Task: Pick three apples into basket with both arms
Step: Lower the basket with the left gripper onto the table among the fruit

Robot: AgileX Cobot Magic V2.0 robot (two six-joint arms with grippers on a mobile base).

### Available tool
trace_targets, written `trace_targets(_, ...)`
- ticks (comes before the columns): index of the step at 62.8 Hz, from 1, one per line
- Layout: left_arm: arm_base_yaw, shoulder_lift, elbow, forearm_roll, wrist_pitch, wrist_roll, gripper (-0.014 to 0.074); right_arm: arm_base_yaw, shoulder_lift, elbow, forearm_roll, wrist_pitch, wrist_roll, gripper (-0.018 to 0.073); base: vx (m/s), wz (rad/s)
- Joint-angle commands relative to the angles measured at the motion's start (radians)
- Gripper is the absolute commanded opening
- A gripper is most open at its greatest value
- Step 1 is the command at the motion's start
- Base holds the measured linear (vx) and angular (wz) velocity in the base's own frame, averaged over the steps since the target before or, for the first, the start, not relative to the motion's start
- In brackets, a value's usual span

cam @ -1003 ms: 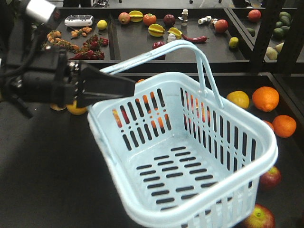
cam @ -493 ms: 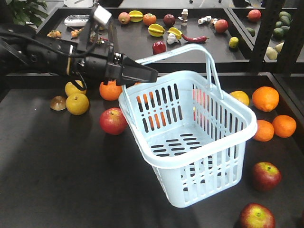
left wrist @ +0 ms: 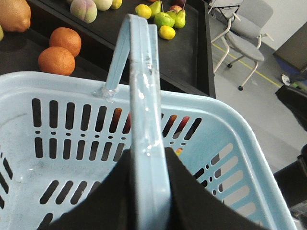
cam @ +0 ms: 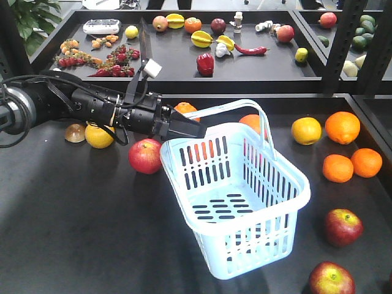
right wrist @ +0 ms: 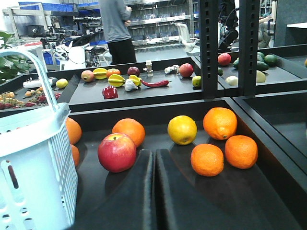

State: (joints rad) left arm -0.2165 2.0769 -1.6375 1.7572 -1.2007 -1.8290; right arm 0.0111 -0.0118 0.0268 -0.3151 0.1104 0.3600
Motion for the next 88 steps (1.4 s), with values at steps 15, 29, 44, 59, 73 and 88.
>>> trace_targets(15,-0.002,-0.012,-0.033,0.023,-0.169,0.018,-0.0006,-0.002,-0.012,0.014,-0.012,-0.072,-0.009,-0.0005,0.00,0.00)
trace_targets(29,0.026,0.000,-0.033,0.023,-0.169,0.039,-0.0006,-0.002,-0.012,0.014,-0.012,-0.072,-0.009,-0.0005,0.00,0.00)
trace_targets(44,0.084,0.000,-0.033,0.023,-0.169,0.040,0.0004,-0.002,-0.012,0.014,-0.012,-0.072,-0.009,-0.0005,0.00,0.00)
trace_targets(59,0.085,0.000,-0.033,0.023,-0.169,0.032,0.0005,-0.002,-0.012,0.014,-0.012,-0.072,-0.009,-0.0005,0.00,0.00)
trace_targets(73,0.085,0.000,-0.033,0.023,-0.169,0.021,0.0008,-0.002,-0.012,0.014,-0.012,-0.072,-0.009,-0.0005,0.00,0.00)
trace_targets(88,0.085,0.000,-0.033,0.023,-0.169,-0.012,0.0134,-0.002,-0.012,0.014,-0.012,-0.072,-0.009,-0.0005,0.00,0.00)
